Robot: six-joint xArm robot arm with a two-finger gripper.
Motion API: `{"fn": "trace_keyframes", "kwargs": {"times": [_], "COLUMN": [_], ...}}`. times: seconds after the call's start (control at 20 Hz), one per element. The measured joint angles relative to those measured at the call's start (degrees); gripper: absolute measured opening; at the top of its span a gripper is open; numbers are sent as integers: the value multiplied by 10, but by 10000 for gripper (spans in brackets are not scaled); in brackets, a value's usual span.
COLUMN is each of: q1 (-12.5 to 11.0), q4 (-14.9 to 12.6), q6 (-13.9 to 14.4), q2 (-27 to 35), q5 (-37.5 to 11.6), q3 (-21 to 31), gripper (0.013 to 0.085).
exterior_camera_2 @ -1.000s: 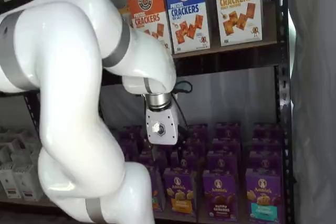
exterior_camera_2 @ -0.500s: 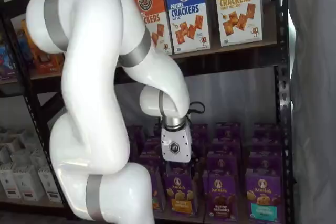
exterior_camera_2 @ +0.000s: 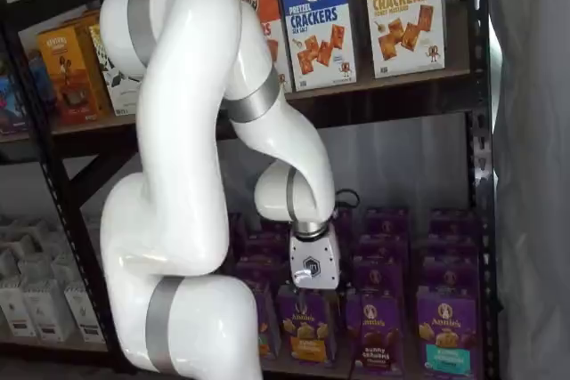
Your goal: Pick up the purple box with a brown patch in the center, on the bottom shelf, the fifth box from the left
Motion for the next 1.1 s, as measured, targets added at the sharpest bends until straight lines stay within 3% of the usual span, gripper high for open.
{"fn": "trace_keyframes", "kwargs": {"times": [0.15,0.35,0.55,0.65,0.8,1.1], "q1": [-3,-2,-3,1,1,-10], "q4": [-1,36,8,44,59,27], "q6": [-3,-37,-13,-43,-57,-38], "q2": [34,75,128,158,196,250], "q5": [-8,-21,-22,-37,-41,-32], "q3": [-22,-53,-101,-124,-162,-232], "gripper": [850,850,850,850,850,850]}}
